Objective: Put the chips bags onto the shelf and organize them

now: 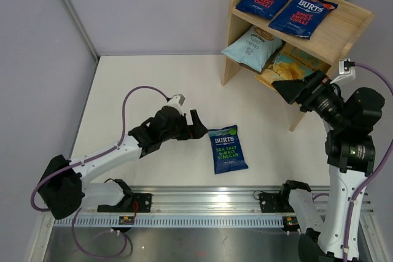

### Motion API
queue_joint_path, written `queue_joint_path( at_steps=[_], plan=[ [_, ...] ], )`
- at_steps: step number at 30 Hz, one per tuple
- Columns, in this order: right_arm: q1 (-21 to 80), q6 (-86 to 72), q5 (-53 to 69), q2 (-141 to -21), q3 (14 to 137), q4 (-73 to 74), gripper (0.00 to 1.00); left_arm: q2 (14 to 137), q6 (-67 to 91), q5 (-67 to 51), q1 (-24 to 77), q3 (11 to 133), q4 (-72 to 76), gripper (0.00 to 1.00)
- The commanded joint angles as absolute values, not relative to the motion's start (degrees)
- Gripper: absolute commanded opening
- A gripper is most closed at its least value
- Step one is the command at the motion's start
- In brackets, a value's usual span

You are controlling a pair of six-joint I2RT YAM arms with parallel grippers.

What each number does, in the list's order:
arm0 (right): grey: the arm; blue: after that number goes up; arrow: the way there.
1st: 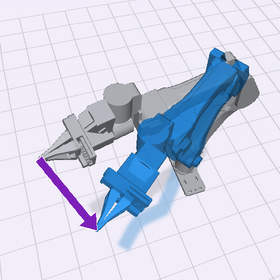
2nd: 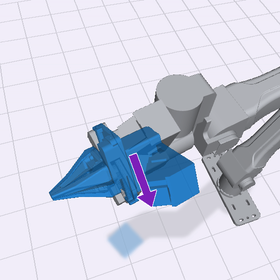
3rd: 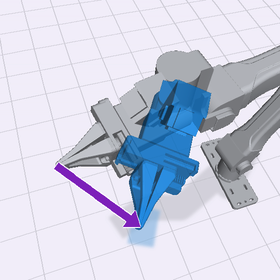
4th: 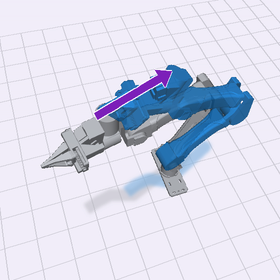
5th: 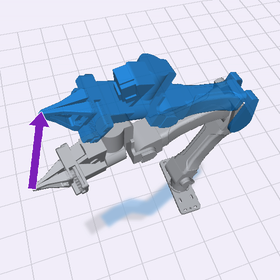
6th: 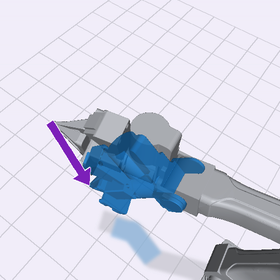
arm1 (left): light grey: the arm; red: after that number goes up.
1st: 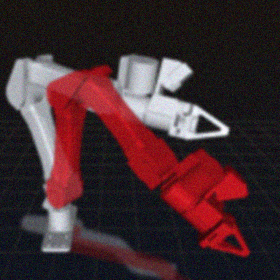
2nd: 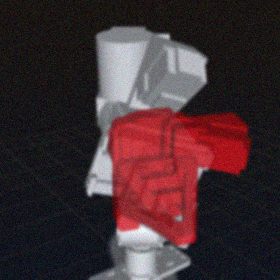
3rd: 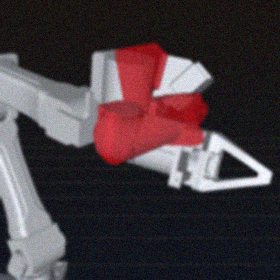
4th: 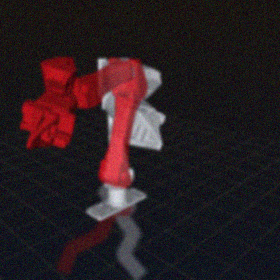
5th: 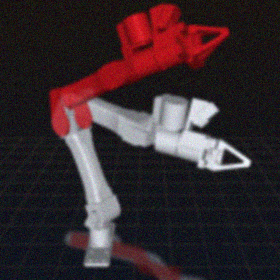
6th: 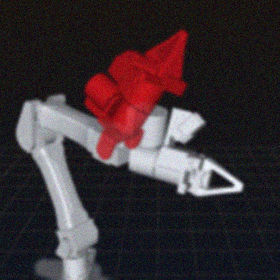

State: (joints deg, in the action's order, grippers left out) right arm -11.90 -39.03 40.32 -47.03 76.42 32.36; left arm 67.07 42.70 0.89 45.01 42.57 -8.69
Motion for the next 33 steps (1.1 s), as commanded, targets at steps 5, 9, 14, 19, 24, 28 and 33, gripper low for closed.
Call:
queue_joint_path(
  at_steps=[5, 9, 14, 19, 24, 28, 33],
  plan=[
    [-6.86, -35.08, 41.41, -38.60, 67.25, 31.54, 0.99, 75.14, 46.05, -4.04, 45.09, 42.28, 4.48, 0.99],
    [-3.26, -29.20, 36.92, -34.81, 65.48, 38.12, 0.99, 81.80, 46.32, -5.44, 45.09, 43.33, 6.50, 0.99],
    [-0.36, -26.98, 33.93, -31.65, 63.64, 41.22, 0.99, 88.32, 46.84, -6.51, 45.17, 45.52, 7.74, 0.98],
    [-0.26, -31.89, 38.93, -29.54, 58.55, 37.71, 0.95, 94.73, 47.81, -7.64, 45.18, 46.58, 10.45, 0.96],
    [-0.26, -33.05, 39.74, -28.48, 51.95, 36.29, 0.93, 99.22, 50.09, -9.93, 45.09, 47.55, 14.06, 0.88],
    [-0.35, -32.08, 38.67, -27.25, 51.50, 37.35, 0.92, 100.63, 50.36, -8.27, 45.26, 48.60, 12.23, 0.80],
    [-0.26, -32.34, 39.55, -26.63, 51.68, 37.01, 0.93, 102.47, 50.45, -6.15, 45.70, 49.83, 11.34, 0.68]
  ],
)
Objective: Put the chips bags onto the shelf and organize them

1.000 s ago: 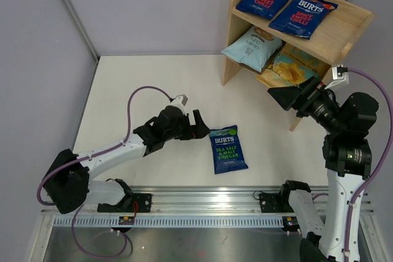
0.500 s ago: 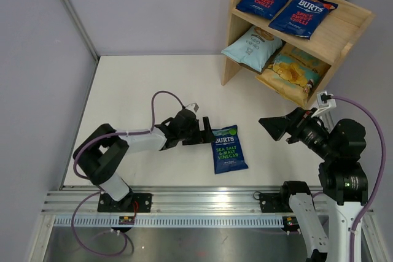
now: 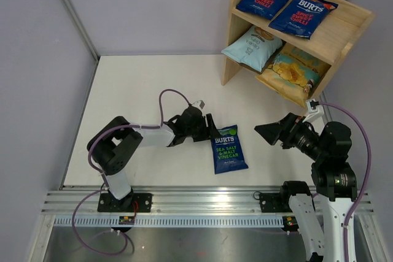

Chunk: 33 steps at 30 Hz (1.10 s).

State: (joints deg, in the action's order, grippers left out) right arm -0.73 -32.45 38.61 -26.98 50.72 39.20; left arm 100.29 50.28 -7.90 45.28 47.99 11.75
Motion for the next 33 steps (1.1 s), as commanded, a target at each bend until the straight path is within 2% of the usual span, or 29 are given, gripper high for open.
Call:
queue_joint_path(
  at_steps=[1, 4, 7, 11, 22, 26, 33],
  plan=[
    [-0.35, -32.43, 39.72, -26.37, 51.42, 36.83, 0.92, 102.92, 50.54, -6.24, 45.70, 50.18, 11.42, 0.63],
    [-0.26, -31.65, 39.64, -25.58, 50.54, 36.65, 0.96, 104.23, 50.89, -6.24, 45.88, 50.36, 11.95, 0.53],
    [-0.26, -30.94, 38.32, -24.88, 49.92, 37.62, 1.00, 103.71, 52.03, -5.71, 45.88, 48.70, 15.01, 0.33],
    [-0.35, -32.95, 40.25, -23.82, 46.33, 34.46, 0.99, 100.39, 52.82, -4.22, 45.88, 45.54, 17.49, 0.00],
    [-0.35, -49.90, 50.18, -27.33, 29.20, 10.76, 0.99, 84.14, 48.61, -0.52, 45.79, 40.96, 18.28, 0.00],
    [-0.26, -66.41, 51.33, -29.18, 17.06, -15.58, 0.95, 77.97, 46.06, -2.02, 45.88, 43.24, 13.46, 0.00],
    [-0.26, -64.25, 46.50, -32.07, 13.28, -25.04, 0.95, 65.58, 44.39, -2.20, 45.88, 44.91, 6.17, 0.00]
  ],
)
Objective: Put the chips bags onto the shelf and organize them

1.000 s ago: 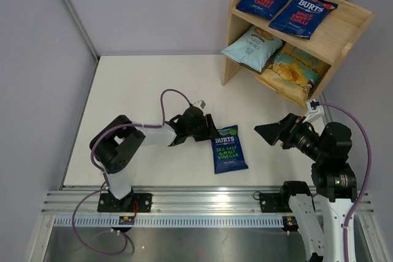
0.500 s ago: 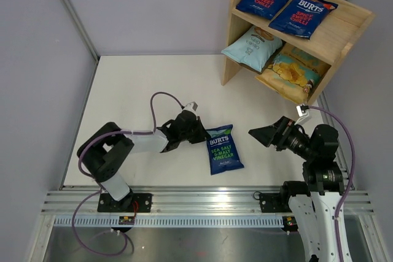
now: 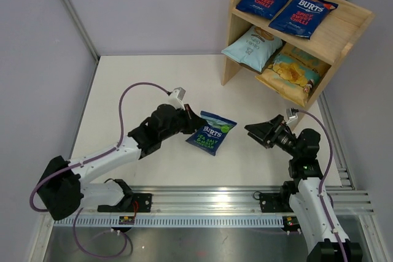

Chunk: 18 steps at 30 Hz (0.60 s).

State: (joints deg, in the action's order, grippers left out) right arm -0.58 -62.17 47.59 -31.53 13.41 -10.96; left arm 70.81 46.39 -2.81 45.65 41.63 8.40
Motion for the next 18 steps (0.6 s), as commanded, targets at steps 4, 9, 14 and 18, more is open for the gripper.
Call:
queue_joint_path(
  at_steps=[4, 9, 14, 18],
  plan=[
    [2.09, -65.13, 46.58, -34.00, 9.77, -34.69, 0.96, 60.39, 44.47, -2.29, 45.88, 47.37, 2.47, 0.00],
    [8.42, -58.46, 46.76, -37.26, 12.30, -38.85, 0.92, 53.89, 46.66, -0.26, 45.88, 50.79, 0.17, 0.00],
    [18.35, -43.11, 45.54, -35.78, 19.33, -31.49, 0.91, 49.05, 51.84, 1.67, 45.88, 52.21, 1.23, 0.00],
    [21.88, -36.31, 43.60, -35.15, 20.74, -31.20, 0.90, 46.41, 55.62, 0.44, 45.97, 52.82, 5.09, 0.00]
  ],
)
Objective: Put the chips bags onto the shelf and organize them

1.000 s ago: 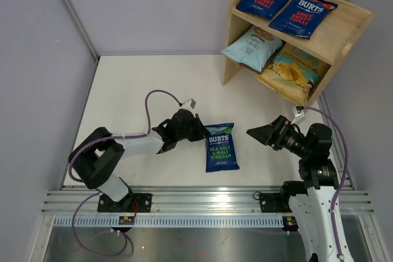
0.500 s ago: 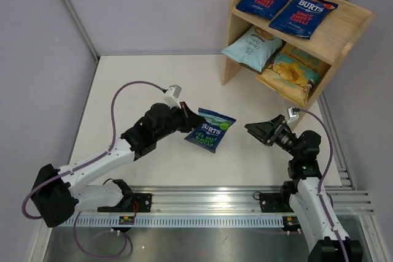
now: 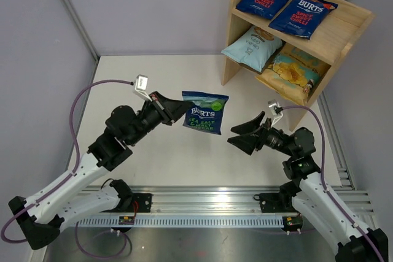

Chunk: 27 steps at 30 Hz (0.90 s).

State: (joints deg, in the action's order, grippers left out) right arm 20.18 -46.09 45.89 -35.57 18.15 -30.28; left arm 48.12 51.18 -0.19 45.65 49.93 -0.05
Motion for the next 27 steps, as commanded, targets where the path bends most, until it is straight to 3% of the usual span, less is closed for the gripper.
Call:
queue_joint_path(
  at_steps=[1, 10, 14, 18, 27],
  plan=[
    [22.23, -34.82, 42.98, -35.33, 21.00, -31.90, 0.90, 45.97, 56.59, 0.35, 45.97, 52.82, 5.97, 0.00],
    [28.82, -28.83, 39.03, -38.40, 22.67, -38.23, 0.86, 46.84, 62.48, -2.55, 48.07, 54.32, 12.29, 0.00],
    [31.81, -28.83, 37.01, -40.25, 22.33, -43.49, 0.76, 47.11, 64.77, -0.71, 49.65, 53.09, 15.63, 0.00],
    [33.40, -28.92, 33.40, -42.10, 19.96, -51.40, 0.74, 47.63, 65.21, 1.30, 51.41, 52.56, 17.05, 0.00],
    [33.66, -30.85, 29.62, -43.86, 19.25, -61.86, 0.44, 47.73, 65.92, 4.83, 52.91, 51.86, 15.56, 0.00]
  ],
)
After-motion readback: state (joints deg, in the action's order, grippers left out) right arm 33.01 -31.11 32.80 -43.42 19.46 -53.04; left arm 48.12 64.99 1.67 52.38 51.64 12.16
